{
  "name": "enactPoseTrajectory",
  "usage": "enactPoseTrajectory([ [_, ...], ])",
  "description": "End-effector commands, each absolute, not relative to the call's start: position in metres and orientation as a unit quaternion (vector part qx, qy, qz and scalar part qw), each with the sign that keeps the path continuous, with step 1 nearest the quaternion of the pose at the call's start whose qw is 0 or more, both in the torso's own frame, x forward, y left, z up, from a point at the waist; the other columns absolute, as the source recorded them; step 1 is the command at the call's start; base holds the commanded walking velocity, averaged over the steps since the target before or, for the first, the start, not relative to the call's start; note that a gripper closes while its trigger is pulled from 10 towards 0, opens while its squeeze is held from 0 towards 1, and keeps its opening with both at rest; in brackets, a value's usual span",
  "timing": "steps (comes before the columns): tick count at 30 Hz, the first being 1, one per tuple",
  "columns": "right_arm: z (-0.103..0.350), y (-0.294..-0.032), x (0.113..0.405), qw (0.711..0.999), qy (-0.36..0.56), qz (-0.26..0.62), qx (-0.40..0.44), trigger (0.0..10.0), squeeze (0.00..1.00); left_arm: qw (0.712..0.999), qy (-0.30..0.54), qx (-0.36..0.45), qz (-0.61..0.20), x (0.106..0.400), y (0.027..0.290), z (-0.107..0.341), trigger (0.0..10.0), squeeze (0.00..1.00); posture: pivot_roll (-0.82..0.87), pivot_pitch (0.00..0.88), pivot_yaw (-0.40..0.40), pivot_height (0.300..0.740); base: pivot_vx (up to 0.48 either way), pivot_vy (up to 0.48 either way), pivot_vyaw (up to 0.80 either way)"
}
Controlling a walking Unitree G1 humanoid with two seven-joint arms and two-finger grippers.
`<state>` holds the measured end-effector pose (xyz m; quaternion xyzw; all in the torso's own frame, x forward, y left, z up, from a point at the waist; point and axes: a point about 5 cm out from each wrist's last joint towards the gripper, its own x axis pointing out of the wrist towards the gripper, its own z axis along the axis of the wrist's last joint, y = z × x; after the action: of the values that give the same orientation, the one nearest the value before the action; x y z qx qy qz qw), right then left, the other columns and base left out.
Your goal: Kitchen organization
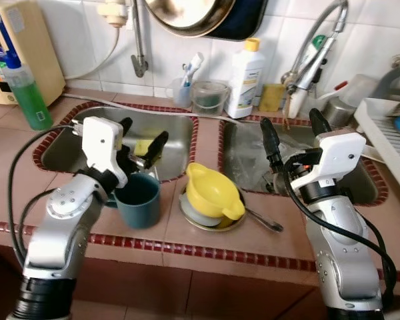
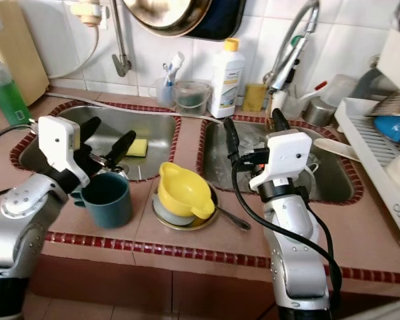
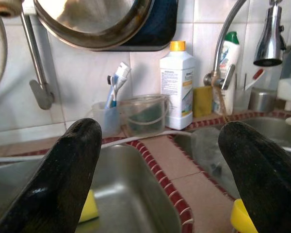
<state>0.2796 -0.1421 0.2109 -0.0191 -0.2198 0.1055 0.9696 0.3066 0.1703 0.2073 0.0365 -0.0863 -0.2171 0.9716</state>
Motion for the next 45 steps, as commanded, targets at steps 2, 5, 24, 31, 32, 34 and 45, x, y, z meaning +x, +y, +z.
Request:
enactPoseTrajectory([
  [2,0.210,-0.141,0.273,0.969,-0.212,0.127,-0.017,10.0,0.00,0.977,-0.071,0.050,-0.196,0.311,0.191,0.217,10.0,0.00,-0.13,0.008,-0.042,0.740,0.000,0.000,0.00],
  [5,0.203,-0.141,0.266,0.969,-0.189,0.161,-0.010,10.0,0.00,0.977,-0.076,0.059,-0.190,0.312,0.201,0.225,10.0,0.00,-0.13,0.017,-0.041,0.740,0.000,0.000,0.00],
  [24,0.164,-0.116,0.215,0.937,-0.067,0.344,-0.005,10.0,0.00,0.967,-0.009,0.093,-0.238,0.300,0.214,0.227,10.0,0.00,-0.13,0.080,-0.036,0.740,0.000,0.000,0.00],
  [31,0.164,-0.118,0.213,0.936,-0.058,0.347,-0.007,10.0,0.00,0.935,0.057,0.107,-0.332,0.280,0.206,0.227,10.0,0.00,-0.13,0.084,-0.032,0.740,0.000,0.000,0.00],
  [32,0.164,-0.118,0.213,0.936,-0.058,0.347,-0.007,10.0,0.00,0.933,0.062,0.105,-0.338,0.278,0.205,0.227,10.0,0.00,-0.13,0.084,-0.032,0.740,0.000,0.000,0.00],
  [34,0.164,-0.118,0.213,0.936,-0.058,0.347,-0.007,10.0,0.00,0.921,0.085,0.105,-0.366,0.271,0.204,0.225,10.0,0.00,-0.13,0.084,-0.030,0.740,0.000,0.000,0.00],
  [45,0.167,-0.115,0.216,0.936,-0.065,0.346,-0.005,10.0,0.00,0.918,0.157,0.097,-0.350,0.274,0.201,0.212,10.0,0.00,-0.13,0.078,-0.025,0.740,0.000,0.000,0.00],
])
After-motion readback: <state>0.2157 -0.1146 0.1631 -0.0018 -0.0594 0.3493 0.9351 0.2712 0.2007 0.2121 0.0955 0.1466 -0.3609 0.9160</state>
